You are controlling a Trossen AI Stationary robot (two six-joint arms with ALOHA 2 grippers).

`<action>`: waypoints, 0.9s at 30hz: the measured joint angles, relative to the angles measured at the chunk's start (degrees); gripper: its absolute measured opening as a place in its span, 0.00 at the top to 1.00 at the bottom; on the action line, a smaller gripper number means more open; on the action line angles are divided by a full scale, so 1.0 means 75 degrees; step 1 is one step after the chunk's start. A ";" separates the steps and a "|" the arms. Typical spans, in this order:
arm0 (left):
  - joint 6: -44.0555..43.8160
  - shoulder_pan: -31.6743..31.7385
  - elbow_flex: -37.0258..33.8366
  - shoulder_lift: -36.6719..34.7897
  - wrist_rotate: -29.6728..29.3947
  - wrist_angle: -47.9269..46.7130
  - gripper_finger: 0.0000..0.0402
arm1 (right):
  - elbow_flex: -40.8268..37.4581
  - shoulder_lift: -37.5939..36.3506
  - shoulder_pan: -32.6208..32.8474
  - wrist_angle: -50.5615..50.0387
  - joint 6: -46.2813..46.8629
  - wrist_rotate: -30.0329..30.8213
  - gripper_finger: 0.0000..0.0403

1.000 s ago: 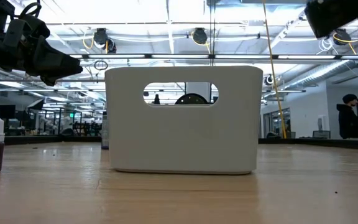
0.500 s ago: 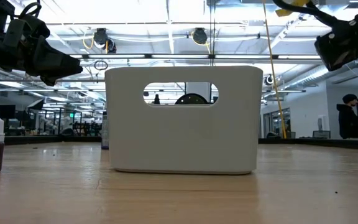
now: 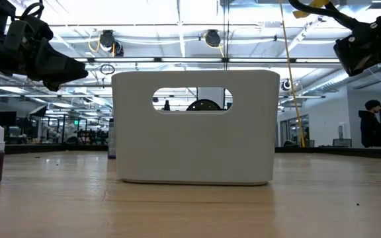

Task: Pick & Place food coloring
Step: Put the small purple food coloring bottle into the gray bin

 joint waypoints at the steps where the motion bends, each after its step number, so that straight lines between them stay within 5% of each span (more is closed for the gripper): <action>1: 0.0000 0.0000 0.0000 0.0003 0.0003 0.0000 0.63 | -0.0001 0.0000 0.0000 -0.0003 0.0005 0.0000 0.62; 27: 0.0000 0.0001 0.0000 0.0000 0.0002 0.0003 0.63 | -0.0246 0.0009 -0.0003 0.0429 0.0045 -0.0005 0.61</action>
